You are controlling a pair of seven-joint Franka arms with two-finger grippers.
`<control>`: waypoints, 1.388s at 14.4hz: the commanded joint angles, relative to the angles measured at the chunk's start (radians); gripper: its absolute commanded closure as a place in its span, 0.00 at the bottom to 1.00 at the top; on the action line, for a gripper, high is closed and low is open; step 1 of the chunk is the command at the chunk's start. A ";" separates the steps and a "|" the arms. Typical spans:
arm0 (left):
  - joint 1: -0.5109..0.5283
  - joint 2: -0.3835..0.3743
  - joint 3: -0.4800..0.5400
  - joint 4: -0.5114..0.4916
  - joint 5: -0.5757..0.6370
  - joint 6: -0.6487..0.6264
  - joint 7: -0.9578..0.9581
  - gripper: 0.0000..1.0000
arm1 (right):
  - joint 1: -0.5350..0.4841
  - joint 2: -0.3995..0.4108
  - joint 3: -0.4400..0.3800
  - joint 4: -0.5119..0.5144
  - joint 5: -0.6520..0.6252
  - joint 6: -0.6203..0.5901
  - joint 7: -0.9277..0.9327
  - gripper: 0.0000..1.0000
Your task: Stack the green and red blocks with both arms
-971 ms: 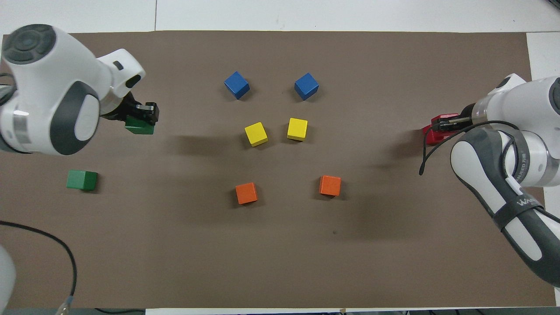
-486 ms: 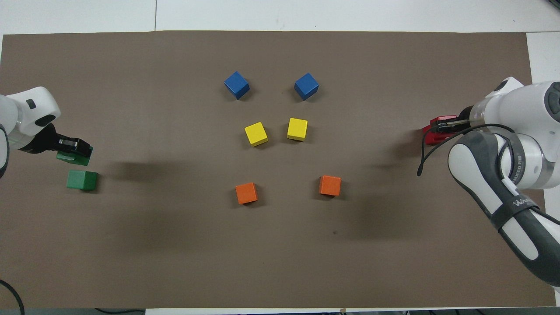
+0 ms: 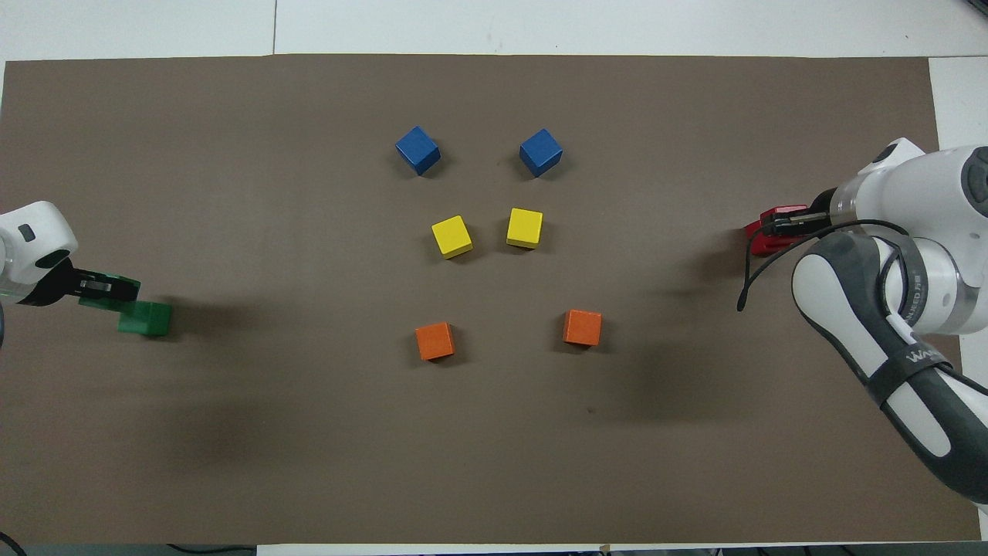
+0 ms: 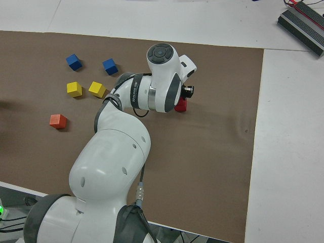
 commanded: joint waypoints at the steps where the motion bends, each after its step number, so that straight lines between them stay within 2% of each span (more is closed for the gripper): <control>1: 0.021 -0.055 -0.011 -0.080 -0.025 0.057 0.025 1.00 | -0.024 -0.006 0.014 -0.016 0.011 0.025 0.010 1.00; 8: 0.022 -0.077 -0.011 -0.147 -0.031 0.106 0.027 1.00 | -0.021 -0.008 0.014 -0.021 0.011 0.027 0.013 1.00; 14: 0.022 -0.084 -0.009 -0.161 -0.031 0.108 0.030 1.00 | -0.016 -0.008 0.014 -0.022 0.011 0.027 0.012 1.00; 15: 0.024 -0.084 -0.009 -0.163 -0.031 0.108 0.059 1.00 | -0.016 -0.008 0.014 -0.022 0.011 0.028 0.012 0.96; 17: 0.048 -0.086 -0.008 -0.164 -0.031 0.108 0.107 0.01 | -0.016 -0.008 0.014 -0.021 0.011 0.030 0.009 0.54; 18: 0.054 -0.087 -0.008 -0.166 -0.031 0.108 0.111 0.00 | -0.016 -0.008 0.014 -0.021 0.011 0.030 0.010 0.34; 20: 0.055 -0.087 -0.008 -0.164 -0.031 0.108 0.116 0.00 | -0.016 -0.008 0.014 -0.021 0.011 0.030 0.012 0.00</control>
